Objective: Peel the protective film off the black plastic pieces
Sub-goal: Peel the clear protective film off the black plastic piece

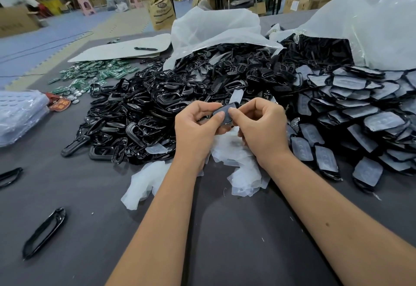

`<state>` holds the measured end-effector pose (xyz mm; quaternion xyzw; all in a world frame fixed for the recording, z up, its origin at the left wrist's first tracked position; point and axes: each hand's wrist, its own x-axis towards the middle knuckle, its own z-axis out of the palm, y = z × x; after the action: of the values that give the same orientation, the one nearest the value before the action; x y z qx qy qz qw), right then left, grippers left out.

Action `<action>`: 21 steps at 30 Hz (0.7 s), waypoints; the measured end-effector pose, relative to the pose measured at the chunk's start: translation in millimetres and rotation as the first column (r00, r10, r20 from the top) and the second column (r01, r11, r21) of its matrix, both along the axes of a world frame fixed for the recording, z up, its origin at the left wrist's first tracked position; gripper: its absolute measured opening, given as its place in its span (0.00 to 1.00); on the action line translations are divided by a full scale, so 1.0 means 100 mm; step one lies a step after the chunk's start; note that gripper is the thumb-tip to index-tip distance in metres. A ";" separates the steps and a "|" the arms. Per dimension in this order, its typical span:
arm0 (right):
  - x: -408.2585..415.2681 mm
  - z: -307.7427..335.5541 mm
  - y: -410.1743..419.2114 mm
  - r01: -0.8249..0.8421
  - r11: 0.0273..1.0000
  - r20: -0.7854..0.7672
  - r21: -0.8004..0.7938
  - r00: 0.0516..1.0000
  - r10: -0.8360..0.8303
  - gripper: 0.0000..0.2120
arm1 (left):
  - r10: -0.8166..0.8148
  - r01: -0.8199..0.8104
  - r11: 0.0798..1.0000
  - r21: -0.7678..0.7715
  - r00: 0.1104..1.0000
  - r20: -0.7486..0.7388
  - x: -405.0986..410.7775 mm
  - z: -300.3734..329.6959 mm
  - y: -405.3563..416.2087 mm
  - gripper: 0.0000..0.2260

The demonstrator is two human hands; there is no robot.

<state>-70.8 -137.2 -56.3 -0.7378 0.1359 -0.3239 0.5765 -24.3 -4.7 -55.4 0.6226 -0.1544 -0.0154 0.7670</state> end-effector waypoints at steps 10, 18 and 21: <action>0.03 -0.03 -0.02 -0.013 1.000 0.011 0.012 1.000 0.012 0.10 | 0.028 -0.028 0.999 0.032 1.000 -0.006 0.02 -0.01 0.00 0.05; 0.05 -0.04 -0.04 -0.123 0.988 0.020 0.098 0.992 0.122 0.04 | 0.017 -0.016 0.998 0.068 1.000 -0.009 0.02 0.00 -0.01 0.05; 0.05 -0.04 -0.03 -0.163 0.981 0.034 0.101 0.986 0.160 0.03 | 0.005 -0.004 0.998 0.060 1.000 -0.009 0.02 0.00 -0.01 0.05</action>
<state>-65.9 -140.6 -60.0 -0.7114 0.0847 -0.2779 0.6399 -22.0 -5.3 -55.5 0.6454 -0.1489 -0.0211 0.7489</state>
